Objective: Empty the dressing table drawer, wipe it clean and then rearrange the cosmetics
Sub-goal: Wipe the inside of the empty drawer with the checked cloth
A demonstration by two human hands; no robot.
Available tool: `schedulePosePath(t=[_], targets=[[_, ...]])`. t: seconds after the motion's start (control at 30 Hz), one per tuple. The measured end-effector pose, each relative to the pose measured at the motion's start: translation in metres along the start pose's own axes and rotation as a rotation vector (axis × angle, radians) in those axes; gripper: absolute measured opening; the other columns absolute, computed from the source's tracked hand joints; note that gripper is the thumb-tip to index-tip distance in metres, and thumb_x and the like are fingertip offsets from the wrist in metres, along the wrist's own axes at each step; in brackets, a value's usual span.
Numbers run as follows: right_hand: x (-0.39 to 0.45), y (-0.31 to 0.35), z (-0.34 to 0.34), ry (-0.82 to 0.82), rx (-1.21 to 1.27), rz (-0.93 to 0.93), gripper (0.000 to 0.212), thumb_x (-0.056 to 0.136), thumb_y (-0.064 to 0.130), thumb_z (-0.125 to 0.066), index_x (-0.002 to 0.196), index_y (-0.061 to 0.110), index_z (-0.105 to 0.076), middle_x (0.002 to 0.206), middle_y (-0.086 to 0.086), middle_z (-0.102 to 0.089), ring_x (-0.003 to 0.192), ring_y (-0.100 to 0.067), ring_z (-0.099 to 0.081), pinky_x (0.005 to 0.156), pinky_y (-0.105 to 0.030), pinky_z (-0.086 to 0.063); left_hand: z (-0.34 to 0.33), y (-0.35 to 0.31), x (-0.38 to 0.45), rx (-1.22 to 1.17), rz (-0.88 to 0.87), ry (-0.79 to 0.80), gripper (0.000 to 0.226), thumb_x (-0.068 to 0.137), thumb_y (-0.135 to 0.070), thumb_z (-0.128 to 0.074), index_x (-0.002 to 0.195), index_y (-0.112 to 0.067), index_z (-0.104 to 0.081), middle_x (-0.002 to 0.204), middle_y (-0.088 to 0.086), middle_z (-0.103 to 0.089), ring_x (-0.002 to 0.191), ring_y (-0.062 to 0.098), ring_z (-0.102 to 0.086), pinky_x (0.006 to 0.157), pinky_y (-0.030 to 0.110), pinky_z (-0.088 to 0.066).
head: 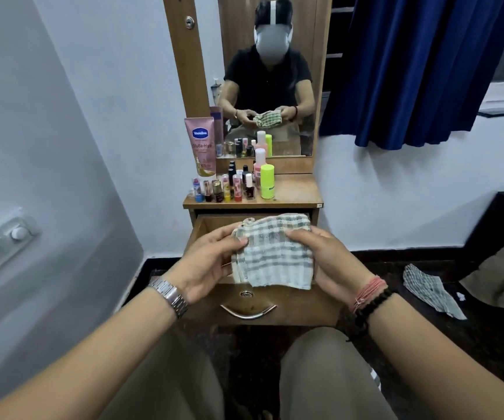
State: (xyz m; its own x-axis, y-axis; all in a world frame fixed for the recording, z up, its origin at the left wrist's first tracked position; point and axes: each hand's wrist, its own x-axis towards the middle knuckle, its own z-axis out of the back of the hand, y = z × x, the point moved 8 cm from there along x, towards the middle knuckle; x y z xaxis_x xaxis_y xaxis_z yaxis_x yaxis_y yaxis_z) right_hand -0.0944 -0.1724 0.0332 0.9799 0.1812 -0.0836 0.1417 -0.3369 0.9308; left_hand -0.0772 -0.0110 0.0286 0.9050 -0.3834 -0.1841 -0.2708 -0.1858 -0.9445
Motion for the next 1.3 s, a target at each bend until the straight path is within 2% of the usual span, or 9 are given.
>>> schedulePosePath(t=[0.27,0.43,0.5,0.6,0.7,0.77,1.0,1.17,1.3], targets=[[-0.018,-0.026,-0.019,0.067,-0.045,-0.104,0.024,0.096,0.005,-0.051,0.117,0.001,-0.062,0.112,-0.014,-0.071,0.105,-0.025,-0.068,0.087,-0.033,-0.057,0.025,0.022,-0.019,-0.026,0.038,-0.099,0.069,0.068,-0.007,-0.076,0.131,-0.021,-0.051,0.112,0.008,-0.071,0.101,0.025,-0.068,0.079,0.037,-0.057],[-0.022,0.022,-0.028,0.012,-0.392,0.366,0.04,0.091,0.002,-0.061,0.094,0.04,-0.075,0.102,0.013,-0.074,0.1,-0.007,-0.068,0.08,-0.02,-0.054,0.025,-0.039,-0.036,0.174,-0.565,-0.206,0.078,0.073,-0.003,-0.073,0.138,-0.03,-0.041,0.101,0.0,-0.072,0.097,0.018,-0.069,0.077,0.025,-0.057],[-0.026,0.031,-0.031,0.031,-0.385,0.484,0.041,0.086,0.002,-0.065,0.094,0.041,-0.076,0.102,0.013,-0.074,0.101,-0.006,-0.068,0.084,-0.021,-0.053,0.02,-0.049,-0.043,0.213,-0.67,-0.184,0.078,0.072,-0.002,-0.074,0.136,-0.033,-0.042,0.098,-0.001,-0.072,0.095,0.015,-0.068,0.079,0.024,-0.056],[-0.028,0.029,-0.029,0.043,-0.414,0.538,0.032,0.081,-0.002,-0.064,0.091,0.025,-0.078,0.105,0.002,-0.074,0.102,-0.014,-0.068,0.084,-0.024,-0.053,0.018,-0.045,-0.046,0.28,-0.685,-0.209,0.07,0.071,0.009,-0.073,0.129,-0.025,-0.053,0.094,-0.006,-0.071,0.086,0.008,-0.066,0.075,0.02,-0.055],[-0.025,0.027,-0.024,0.031,-0.344,0.517,0.035,0.082,-0.01,-0.057,0.09,0.018,-0.076,0.108,-0.004,-0.073,0.103,-0.02,-0.069,0.08,-0.026,-0.056,0.017,-0.046,-0.046,0.281,-0.69,-0.224,0.036,0.064,-0.008,-0.078,0.094,-0.025,-0.068,0.091,-0.007,-0.072,0.087,0.006,-0.067,0.077,0.018,-0.053],[-0.021,0.025,-0.02,0.022,-0.252,0.474,0.039,0.085,-0.011,-0.054,0.095,0.021,-0.073,0.107,-0.007,-0.073,0.101,-0.021,-0.069,0.078,-0.027,-0.056,0.016,-0.048,-0.045,0.24,-0.702,-0.21,0.026,0.065,-0.003,-0.077,0.081,-0.023,-0.069,0.091,-0.008,-0.071,0.087,0.006,-0.066,0.077,0.017,-0.052],[-0.013,0.008,-0.01,0.014,-0.15,0.291,0.037,0.093,-0.005,-0.05,0.095,0.025,-0.072,0.098,-0.006,-0.074,0.084,-0.015,-0.07,0.065,-0.027,-0.058,0.016,-0.031,-0.035,0.187,-0.554,-0.131,0.024,0.075,0.002,-0.069,0.097,-0.008,-0.064,0.103,0.011,-0.069,0.097,0.027,-0.065,0.088,0.045,-0.052],[-0.017,0.017,-0.016,0.086,-0.123,0.337,0.041,0.09,-0.015,-0.048,0.081,0.02,-0.068,0.114,-0.01,-0.071,0.1,-0.022,-0.069,0.071,-0.028,-0.058,0.014,-0.035,-0.035,0.233,-0.579,-0.094,0.026,0.077,0.005,-0.067,0.095,-0.014,-0.067,0.094,0.004,-0.071,0.085,0.016,-0.066,0.074,0.029,-0.057],[-0.017,0.016,-0.019,0.136,-0.013,0.289,0.037,0.093,-0.008,-0.047,0.075,0.019,-0.066,0.119,-0.013,-0.068,0.102,-0.024,-0.068,0.072,-0.029,-0.058,0.011,-0.036,-0.036,0.221,-0.592,-0.04,0.013,0.076,-0.003,-0.067,0.082,-0.014,-0.071,0.107,0.011,-0.069,0.1,0.025,-0.066,0.084,0.036,-0.056]])
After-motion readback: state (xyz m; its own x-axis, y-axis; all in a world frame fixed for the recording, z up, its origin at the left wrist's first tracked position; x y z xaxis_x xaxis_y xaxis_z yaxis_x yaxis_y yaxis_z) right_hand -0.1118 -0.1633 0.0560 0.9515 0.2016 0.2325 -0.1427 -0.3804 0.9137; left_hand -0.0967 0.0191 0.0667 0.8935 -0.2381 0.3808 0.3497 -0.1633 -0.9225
